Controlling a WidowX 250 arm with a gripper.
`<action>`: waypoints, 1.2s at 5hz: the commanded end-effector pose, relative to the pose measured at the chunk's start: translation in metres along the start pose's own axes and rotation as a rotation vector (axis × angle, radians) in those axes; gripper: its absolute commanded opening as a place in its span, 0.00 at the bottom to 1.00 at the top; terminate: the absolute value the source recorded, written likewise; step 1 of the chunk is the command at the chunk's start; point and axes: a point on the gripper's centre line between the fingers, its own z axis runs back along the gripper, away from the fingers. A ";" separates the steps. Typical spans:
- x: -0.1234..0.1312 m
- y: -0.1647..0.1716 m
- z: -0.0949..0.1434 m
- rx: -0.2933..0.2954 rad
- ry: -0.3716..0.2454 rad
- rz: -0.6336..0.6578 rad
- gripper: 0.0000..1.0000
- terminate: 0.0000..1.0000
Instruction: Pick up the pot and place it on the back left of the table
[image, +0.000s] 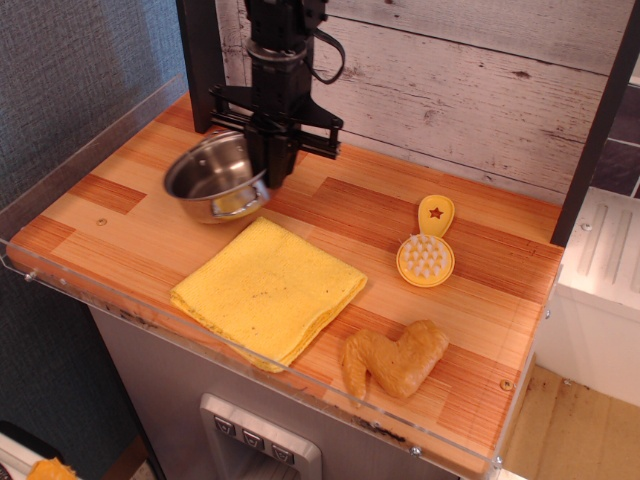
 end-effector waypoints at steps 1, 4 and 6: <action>0.031 0.003 0.010 0.010 -0.063 0.019 0.00 0.00; 0.035 -0.003 0.003 0.002 -0.047 0.013 0.00 0.00; 0.025 -0.005 0.014 -0.024 -0.036 0.050 1.00 0.00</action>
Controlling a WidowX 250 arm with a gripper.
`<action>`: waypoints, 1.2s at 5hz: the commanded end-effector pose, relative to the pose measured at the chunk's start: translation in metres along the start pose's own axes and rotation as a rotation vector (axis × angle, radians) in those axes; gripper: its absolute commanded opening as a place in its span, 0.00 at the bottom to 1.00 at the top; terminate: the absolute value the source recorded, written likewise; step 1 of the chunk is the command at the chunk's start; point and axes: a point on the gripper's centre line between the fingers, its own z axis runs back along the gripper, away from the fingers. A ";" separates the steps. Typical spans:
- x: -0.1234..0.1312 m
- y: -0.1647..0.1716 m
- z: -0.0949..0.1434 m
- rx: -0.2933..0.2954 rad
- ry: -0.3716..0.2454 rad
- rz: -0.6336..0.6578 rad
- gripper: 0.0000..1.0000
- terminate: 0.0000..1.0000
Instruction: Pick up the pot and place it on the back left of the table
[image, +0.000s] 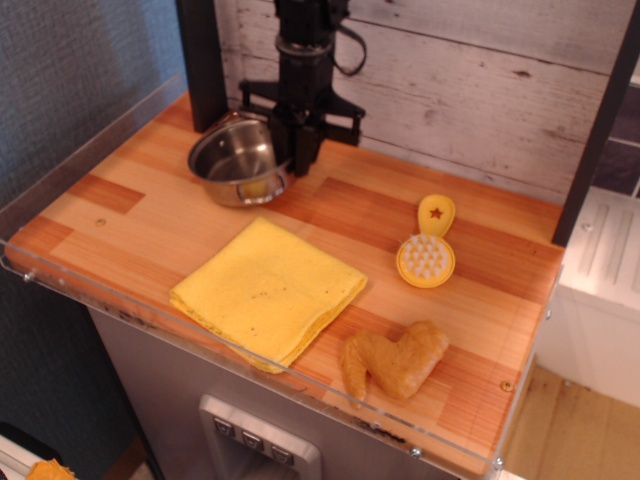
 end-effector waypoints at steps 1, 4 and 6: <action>-0.014 0.005 0.046 -0.018 -0.089 0.040 1.00 0.00; -0.081 -0.023 0.064 -0.061 -0.071 -0.060 1.00 0.00; -0.081 -0.023 0.064 -0.061 -0.071 -0.060 1.00 1.00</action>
